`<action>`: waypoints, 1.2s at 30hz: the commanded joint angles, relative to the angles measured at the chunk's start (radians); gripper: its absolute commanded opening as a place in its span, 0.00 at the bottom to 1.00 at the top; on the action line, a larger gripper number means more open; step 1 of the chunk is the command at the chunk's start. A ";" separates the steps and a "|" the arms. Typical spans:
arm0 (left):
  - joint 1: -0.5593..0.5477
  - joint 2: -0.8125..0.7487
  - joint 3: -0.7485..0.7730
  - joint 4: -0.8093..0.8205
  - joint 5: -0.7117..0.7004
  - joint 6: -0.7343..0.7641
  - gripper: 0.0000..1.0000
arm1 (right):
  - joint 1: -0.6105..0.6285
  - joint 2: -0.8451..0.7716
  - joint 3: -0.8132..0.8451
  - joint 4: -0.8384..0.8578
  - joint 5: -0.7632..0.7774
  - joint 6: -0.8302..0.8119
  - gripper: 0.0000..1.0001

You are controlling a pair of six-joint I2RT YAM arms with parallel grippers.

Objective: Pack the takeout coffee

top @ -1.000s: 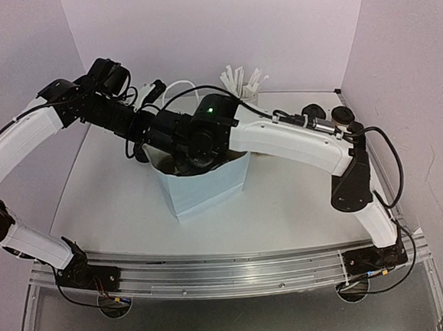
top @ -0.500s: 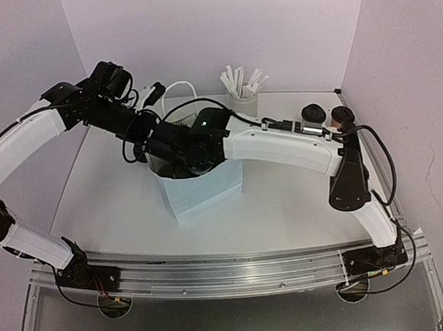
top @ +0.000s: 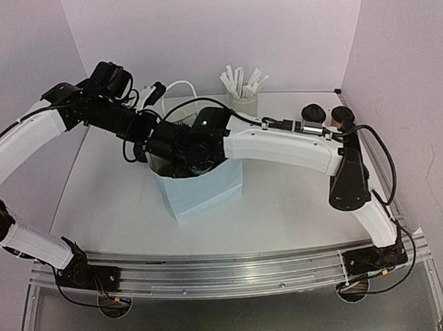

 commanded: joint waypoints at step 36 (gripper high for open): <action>0.000 -0.003 0.049 -0.065 0.084 0.524 0.00 | -0.034 -0.393 -0.031 0.320 -0.069 -0.171 0.73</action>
